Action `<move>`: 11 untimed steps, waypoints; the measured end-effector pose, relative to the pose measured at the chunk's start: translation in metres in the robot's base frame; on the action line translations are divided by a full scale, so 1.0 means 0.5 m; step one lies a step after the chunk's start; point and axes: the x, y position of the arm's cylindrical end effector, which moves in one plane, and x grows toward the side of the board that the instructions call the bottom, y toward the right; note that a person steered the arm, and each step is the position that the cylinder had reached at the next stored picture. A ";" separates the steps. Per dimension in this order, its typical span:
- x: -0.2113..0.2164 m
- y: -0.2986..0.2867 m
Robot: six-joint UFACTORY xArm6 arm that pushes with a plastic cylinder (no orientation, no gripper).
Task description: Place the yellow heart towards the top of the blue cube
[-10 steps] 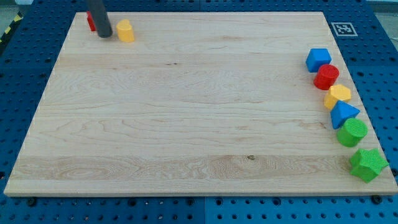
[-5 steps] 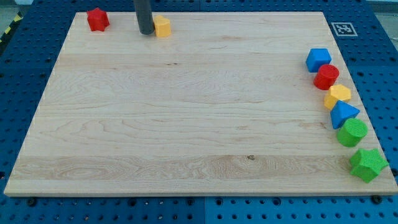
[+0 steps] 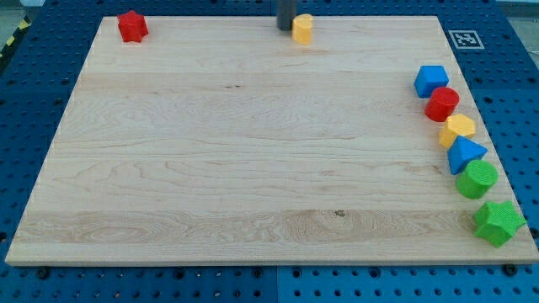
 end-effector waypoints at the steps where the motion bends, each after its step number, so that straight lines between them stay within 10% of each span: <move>1: -0.004 0.093; 11: 0.169 0.167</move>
